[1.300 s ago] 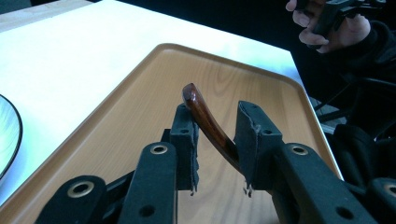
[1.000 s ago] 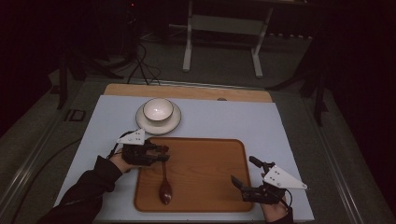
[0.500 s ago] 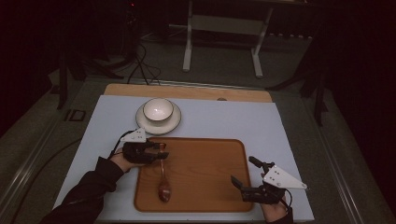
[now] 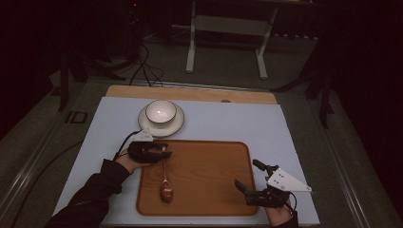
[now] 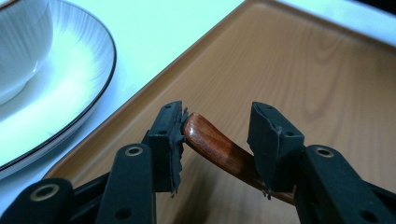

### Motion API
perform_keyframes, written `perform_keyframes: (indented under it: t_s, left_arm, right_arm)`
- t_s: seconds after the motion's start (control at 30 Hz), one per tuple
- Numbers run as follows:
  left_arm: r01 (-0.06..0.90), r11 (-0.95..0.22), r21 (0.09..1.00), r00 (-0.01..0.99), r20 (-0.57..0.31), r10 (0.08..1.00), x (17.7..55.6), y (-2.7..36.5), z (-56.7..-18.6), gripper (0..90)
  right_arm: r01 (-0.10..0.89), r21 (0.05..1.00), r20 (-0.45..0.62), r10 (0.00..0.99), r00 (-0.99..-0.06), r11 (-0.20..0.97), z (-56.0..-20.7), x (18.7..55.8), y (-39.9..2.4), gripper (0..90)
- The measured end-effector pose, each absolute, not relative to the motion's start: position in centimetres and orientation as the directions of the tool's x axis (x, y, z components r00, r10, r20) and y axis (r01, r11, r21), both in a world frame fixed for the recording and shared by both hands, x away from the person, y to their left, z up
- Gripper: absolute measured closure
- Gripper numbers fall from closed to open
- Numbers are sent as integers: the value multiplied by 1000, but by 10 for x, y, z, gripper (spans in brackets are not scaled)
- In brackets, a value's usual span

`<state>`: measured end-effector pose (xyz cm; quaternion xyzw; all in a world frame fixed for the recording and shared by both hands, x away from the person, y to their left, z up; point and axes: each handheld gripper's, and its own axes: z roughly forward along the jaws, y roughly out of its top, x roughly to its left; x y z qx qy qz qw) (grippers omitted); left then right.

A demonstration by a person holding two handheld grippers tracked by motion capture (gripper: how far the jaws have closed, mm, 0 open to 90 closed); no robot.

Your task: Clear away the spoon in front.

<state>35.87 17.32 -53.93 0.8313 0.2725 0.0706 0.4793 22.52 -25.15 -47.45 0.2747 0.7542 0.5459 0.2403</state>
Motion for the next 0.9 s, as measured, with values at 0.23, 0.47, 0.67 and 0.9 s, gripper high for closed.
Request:
perform_keyframes:
  t_s: [0.23,0.47,0.67,0.9]
  left_arm:
    - [394,-432,811,831,-113,545,362,167,-543,552]
    - [386,-425,819,832,-110,544,361,165,-543,573]
    - [379,-408,831,834,-116,539,360,163,-540,571]
    - [389,-383,838,826,-132,549,356,166,-534,571]
  right_arm:
    - [158,956,-53,676,-735,248,-475,226,-252,104]
    - [159,954,-57,675,-736,253,-475,226,-251,104]
    - [159,955,-56,676,-735,251,-475,226,-252,104]
    - [154,956,-58,677,-734,250,-474,226,-252,104]
